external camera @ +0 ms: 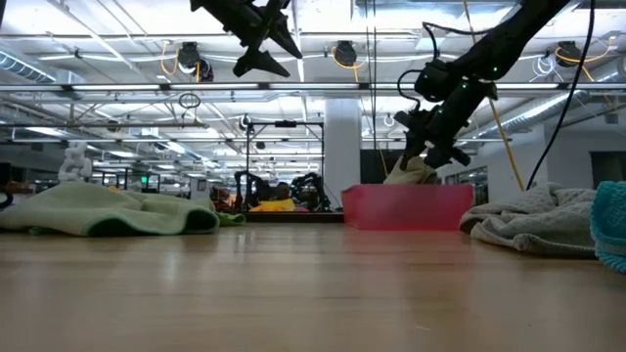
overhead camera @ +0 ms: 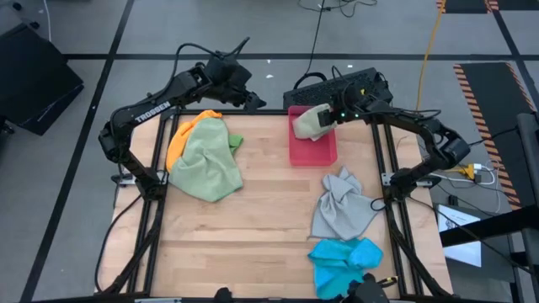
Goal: Fold microfiber towels
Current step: Put the right light green microfiber cloth into the red bin
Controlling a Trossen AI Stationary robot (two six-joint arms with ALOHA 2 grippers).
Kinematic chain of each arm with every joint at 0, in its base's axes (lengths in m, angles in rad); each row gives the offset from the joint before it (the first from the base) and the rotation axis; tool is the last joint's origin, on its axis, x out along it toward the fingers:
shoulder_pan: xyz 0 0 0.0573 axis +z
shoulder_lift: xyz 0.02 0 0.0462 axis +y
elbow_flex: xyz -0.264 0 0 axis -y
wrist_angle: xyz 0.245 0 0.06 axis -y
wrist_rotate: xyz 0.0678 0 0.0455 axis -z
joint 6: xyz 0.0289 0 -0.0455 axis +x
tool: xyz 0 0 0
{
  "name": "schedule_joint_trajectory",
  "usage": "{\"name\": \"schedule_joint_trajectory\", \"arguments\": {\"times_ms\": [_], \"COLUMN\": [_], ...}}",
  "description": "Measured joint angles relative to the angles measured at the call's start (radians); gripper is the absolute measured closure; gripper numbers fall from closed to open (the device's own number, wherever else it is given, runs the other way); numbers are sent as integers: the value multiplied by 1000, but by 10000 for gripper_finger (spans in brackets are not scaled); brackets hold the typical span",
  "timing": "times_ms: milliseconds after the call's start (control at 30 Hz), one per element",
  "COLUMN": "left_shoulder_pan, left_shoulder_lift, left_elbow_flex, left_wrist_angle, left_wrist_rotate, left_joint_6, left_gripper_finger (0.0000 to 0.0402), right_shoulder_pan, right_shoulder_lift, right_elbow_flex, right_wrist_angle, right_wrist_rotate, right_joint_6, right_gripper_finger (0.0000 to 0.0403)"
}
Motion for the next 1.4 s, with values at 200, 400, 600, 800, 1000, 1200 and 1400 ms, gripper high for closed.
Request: {"name": "schedule_joint_trajectory", "arguments": {"times_ms": [200, 400, 600, 800, 1000, 1200, 1400], "left_shoulder_pan": [-9, -13, -12, -12, -18, -44, -45], "left_shoulder_lift": [0, 0, 0, 0, 0, 38, 128], "left_elbow_flex": [0, 0, 0, 0, 0, 2, 0], "left_wrist_angle": [0, 1, 0, 1, 63, 232, 333], "left_wrist_rotate": [1, 2, 29, 52, 49, -18, 4], "left_joint_6": [-11, 7, 35, 68, 69, 101, 74], "left_gripper_finger": [174, 174, 174, 174, 174, 174, 174], "right_shoulder_pan": [23, 15, 34, 44, 36, 35, 34], "right_shoulder_lift": [21, 21, 19, 18, 26, 62, 64], "right_elbow_flex": [0, 0, 0, 0, -1, -2, -2], "right_wrist_angle": [89, 104, 374, 493, 222, 139, 106], "right_wrist_rotate": [-41, -117, -342, -331, -157, -62, 34], "right_joint_6": [100, 183, 468, 613, 446, 342, 282], "right_gripper_finger": [348, 380, 387, 387, 387, 376, 384]}}
